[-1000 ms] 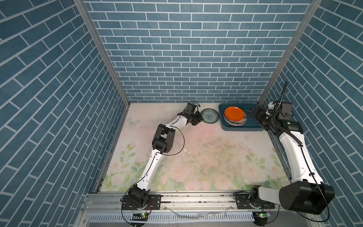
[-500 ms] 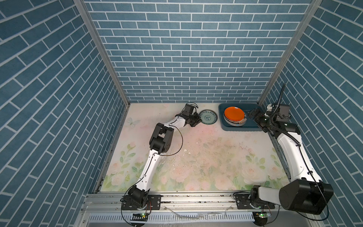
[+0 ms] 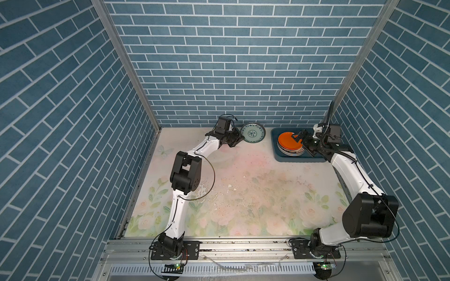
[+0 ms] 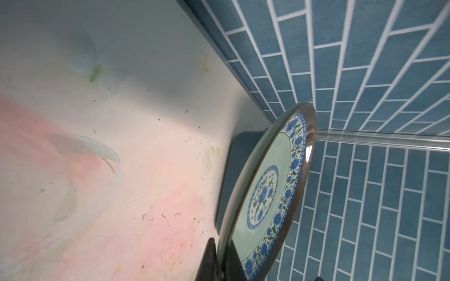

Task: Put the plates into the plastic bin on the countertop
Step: 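Grasp the blue-and-white patterned plate rim with left gripper and lift it, then hold the patterned plate upright with left gripper while right gripper grasps its rim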

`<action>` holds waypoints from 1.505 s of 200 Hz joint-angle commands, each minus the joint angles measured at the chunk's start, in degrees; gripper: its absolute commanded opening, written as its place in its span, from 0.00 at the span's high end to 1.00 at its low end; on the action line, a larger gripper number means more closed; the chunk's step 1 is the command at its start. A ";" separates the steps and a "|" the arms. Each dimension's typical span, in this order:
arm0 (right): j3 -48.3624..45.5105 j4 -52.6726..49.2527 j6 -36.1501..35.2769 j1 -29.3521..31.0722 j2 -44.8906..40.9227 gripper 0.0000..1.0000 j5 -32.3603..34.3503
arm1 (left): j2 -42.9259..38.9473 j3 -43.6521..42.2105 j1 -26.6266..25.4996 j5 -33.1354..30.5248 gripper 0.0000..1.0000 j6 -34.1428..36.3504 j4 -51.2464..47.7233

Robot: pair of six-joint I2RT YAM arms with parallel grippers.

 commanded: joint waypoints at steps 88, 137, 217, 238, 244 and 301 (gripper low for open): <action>12.87 2.80 0.06 7.73 12.45 0.27 -7.45 | -7.04 7.28 -1.58 6.64 0.99 7.94 -12.01; 14.34 2.69 -0.02 8.63 13.70 0.30 -7.72 | -4.99 13.76 -3.56 8.43 0.99 10.59 -16.94; 14.57 1.22 -0.28 8.72 13.97 0.76 -6.93 | -5.14 15.05 -4.23 7.02 0.99 10.93 -17.47; 14.32 0.51 -0.51 8.68 13.88 0.77 -6.66 | -5.41 15.27 -4.25 5.77 0.99 12.03 -18.61; 14.24 0.42 -0.46 8.72 13.79 0.79 -6.66 | -5.44 15.30 -4.27 5.72 0.99 12.01 -18.58; 14.53 -0.12 -0.46 8.72 13.97 1.00 -6.10 | -5.41 16.05 -4.34 5.79 0.91 12.24 -18.53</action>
